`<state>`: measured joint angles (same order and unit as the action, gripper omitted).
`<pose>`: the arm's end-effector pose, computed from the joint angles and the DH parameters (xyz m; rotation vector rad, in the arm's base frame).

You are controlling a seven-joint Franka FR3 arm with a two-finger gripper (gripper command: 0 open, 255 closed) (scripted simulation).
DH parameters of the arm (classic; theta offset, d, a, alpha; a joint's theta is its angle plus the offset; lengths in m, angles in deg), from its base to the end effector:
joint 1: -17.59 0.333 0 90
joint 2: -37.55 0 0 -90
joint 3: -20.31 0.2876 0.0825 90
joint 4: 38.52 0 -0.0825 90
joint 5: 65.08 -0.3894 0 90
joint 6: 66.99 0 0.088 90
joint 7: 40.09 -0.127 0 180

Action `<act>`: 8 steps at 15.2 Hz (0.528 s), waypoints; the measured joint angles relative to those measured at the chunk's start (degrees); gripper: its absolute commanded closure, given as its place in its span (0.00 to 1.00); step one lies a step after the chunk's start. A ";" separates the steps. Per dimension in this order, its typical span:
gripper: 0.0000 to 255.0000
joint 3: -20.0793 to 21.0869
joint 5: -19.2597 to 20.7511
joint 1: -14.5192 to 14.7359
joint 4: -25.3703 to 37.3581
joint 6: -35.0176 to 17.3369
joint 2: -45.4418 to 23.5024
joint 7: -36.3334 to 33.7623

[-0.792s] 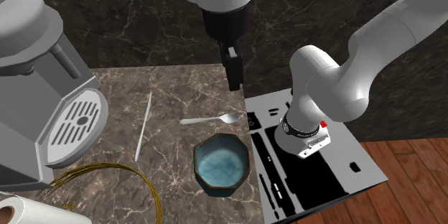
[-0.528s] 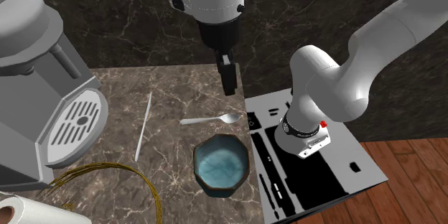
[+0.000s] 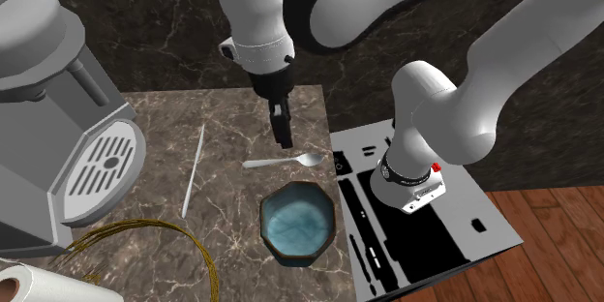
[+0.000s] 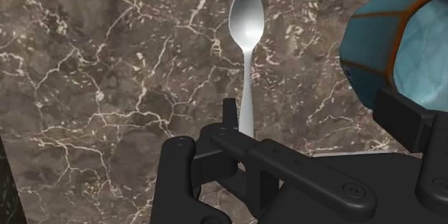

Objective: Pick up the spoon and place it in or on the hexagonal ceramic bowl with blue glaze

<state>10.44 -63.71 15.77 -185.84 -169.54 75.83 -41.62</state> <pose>0.3484 -0.0710 0.4214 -3.0327 0.2755 0.1737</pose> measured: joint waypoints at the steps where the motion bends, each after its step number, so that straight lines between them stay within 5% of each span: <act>1: 0.00 -0.59 -0.31 0.00 -1.23 -2.15 -1.09 0.35; 8: 0.00 -6.30 -2.44 -0.10 -3.95 -15.05 -12.45 5.83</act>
<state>4.14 -66.15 15.67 -189.78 -184.58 63.38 -35.79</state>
